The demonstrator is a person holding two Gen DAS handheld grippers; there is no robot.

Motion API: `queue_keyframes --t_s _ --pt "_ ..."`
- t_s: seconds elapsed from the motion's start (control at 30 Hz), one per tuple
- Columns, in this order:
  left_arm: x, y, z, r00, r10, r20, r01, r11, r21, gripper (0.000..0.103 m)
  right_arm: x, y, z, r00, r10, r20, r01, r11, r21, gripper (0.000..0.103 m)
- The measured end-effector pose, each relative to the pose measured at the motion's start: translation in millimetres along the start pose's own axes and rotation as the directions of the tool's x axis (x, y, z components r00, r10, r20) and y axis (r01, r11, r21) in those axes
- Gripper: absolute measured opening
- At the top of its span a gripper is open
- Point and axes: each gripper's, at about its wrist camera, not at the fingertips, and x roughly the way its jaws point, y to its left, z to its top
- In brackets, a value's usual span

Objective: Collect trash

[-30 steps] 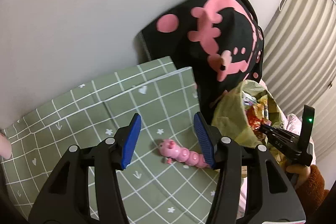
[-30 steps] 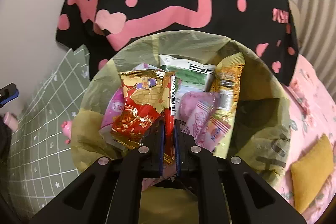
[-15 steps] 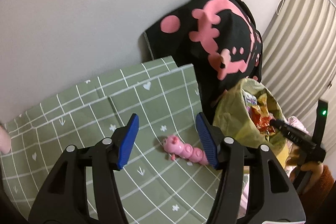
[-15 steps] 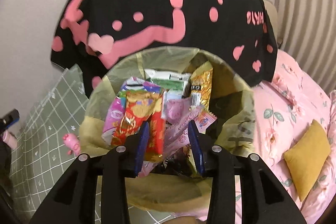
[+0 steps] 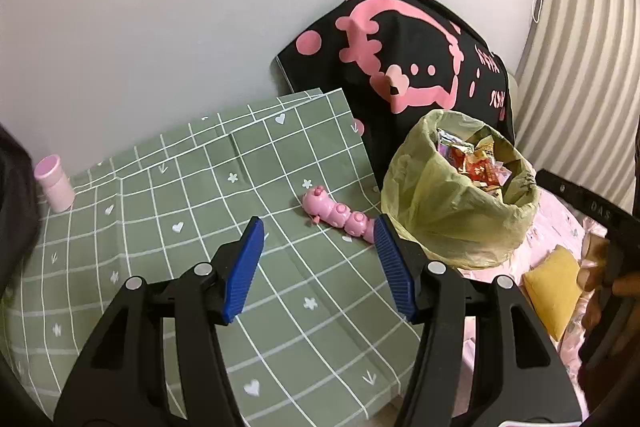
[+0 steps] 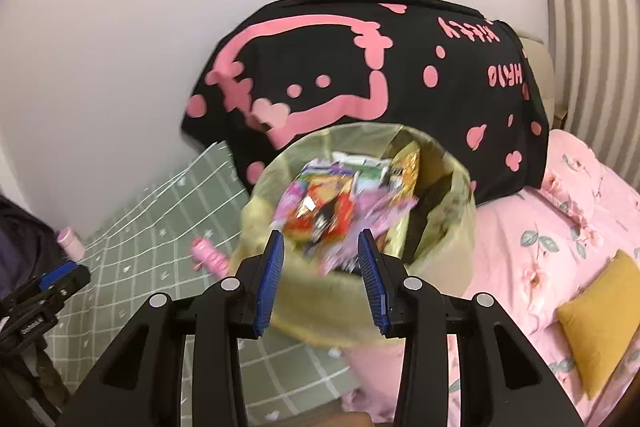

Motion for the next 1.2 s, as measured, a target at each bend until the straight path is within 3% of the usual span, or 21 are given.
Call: queue_keyframes --t_s 0.23,0.4,0.73,0.9,1.2 --pt "-20.0 -18.4 -16.2 0.995 0.06 0.073 -0.061 0.998 0.008 0.054 -20.5 28.2 -33.1 0.999 0.04 0.004 -0.04 0.999 -0.021 0.037" --pt "-27.1 -27.4 -20.4 0.989 0.092 0.116 -0.095 0.995 0.022 0.065 -27.7 46.5 -52.5 0.999 0.039 0.012 -0.038 0.997 -0.064 0.037" --pt "-32.9 -19.0 -30.1 0.972 0.217 0.085 -0.215 0.976 -0.034 0.065 -33.8 65.5 -66.7 0.998 0.055 0.001 -0.054 0.985 -0.162 0.037" --pt "-35.9 -19.6 -42.5 0.954 0.293 0.055 -0.293 0.956 -0.017 0.065 -29.1 60.9 -70.2 0.997 0.074 -0.009 -0.075 0.989 -0.13 0.037" --pt "-42.2 -30.7 -40.0 0.965 0.247 0.089 -0.25 0.968 0.024 0.065 -40.0 56.9 -70.0 0.998 0.056 0.022 -0.053 0.992 -0.11 0.037"
